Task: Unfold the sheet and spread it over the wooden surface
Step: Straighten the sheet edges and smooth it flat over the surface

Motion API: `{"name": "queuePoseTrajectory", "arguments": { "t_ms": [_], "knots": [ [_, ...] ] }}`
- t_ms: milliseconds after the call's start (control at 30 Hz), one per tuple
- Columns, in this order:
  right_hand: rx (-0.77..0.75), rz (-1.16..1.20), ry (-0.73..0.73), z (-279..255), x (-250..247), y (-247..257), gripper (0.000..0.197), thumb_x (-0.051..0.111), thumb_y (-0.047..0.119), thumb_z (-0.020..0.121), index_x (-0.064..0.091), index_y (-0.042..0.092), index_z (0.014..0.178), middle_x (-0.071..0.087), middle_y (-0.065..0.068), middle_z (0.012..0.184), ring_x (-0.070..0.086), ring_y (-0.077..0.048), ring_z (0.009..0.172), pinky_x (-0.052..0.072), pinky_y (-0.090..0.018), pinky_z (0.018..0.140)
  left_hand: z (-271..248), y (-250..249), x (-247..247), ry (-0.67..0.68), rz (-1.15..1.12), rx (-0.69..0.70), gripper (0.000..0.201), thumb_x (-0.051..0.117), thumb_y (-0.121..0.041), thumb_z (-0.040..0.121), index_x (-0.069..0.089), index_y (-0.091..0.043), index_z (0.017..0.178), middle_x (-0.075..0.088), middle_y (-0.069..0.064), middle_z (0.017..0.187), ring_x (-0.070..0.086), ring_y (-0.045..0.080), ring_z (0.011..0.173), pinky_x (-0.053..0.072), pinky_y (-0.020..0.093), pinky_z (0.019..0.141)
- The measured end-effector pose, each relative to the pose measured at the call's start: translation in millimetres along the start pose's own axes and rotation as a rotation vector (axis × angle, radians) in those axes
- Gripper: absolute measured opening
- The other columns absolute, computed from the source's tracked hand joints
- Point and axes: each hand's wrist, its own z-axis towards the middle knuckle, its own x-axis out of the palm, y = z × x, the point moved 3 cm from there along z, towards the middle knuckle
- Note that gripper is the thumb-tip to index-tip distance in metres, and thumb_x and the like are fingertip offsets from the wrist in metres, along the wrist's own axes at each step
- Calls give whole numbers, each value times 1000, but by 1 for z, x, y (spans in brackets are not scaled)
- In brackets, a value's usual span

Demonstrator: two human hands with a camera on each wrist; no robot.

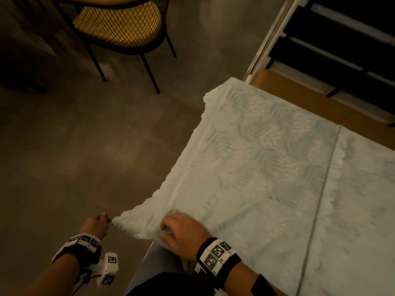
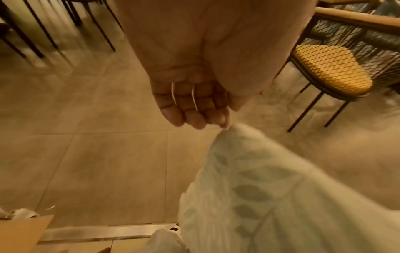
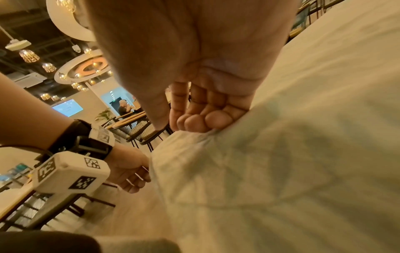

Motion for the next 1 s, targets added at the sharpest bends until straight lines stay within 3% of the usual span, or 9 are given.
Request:
{"name": "queuePoseTrajectory", "arguments": {
  "t_ms": [100,267,400,500,600,733,866,1000],
  "knots": [
    [23,76,-44,-9,-18,-21,16,51,34,94,59,21,98,63,-3,99,56,-21,91,49,-40,82,0,-21,16,113,-2,16,33,46,-20,101,68,4,95,59,15,73,54,26,60,41,28,58],
    [159,170,-224,-41,-59,-63,11,52,33,95,59,25,92,58,9,86,52,-9,77,47,-29,72,-17,-92,45,275,80,260,24,50,-16,100,68,-1,95,62,13,73,56,26,61,46,31,59],
    [427,266,-432,-103,-75,-107,6,56,27,95,60,27,90,61,11,84,57,-7,76,51,-30,72,-37,-173,50,180,178,558,22,53,-24,97,68,-13,87,69,11,73,64,31,68,52,39,69],
    [635,337,-592,-157,-73,-133,5,59,25,95,61,28,91,66,9,85,63,-8,79,53,-32,74,-62,-247,55,160,191,716,22,50,-25,98,67,-12,90,66,12,78,62,33,76,45,38,69],
    [778,322,-733,-204,-72,-148,6,60,29,95,61,31,89,66,11,82,63,-5,75,54,-33,72,-103,-324,62,95,202,802,33,46,-35,97,64,-9,89,62,13,81,57,32,78,38,37,72],
    [883,270,-903,-244,-92,-183,3,61,30,94,62,31,91,64,8,86,61,-9,74,55,-37,73,-146,-408,71,24,222,825,39,42,-50,93,57,-15,83,60,6,83,52,25,76,41,37,75],
    [890,155,-1021,-255,-168,-249,8,62,31,92,63,24,90,64,-1,87,61,-20,75,55,-39,72,-148,-495,89,-118,310,1011,41,54,-49,86,69,-15,104,71,11,104,65,32,92,50,41,79],
    [831,-21,-1047,-228,-278,-315,12,60,28,92,65,18,93,64,-10,97,61,-30,86,53,-41,78,-144,-563,122,-192,558,1200,46,59,-42,90,60,-11,125,63,19,124,58,42,112,47,50,93]
  ]
}}
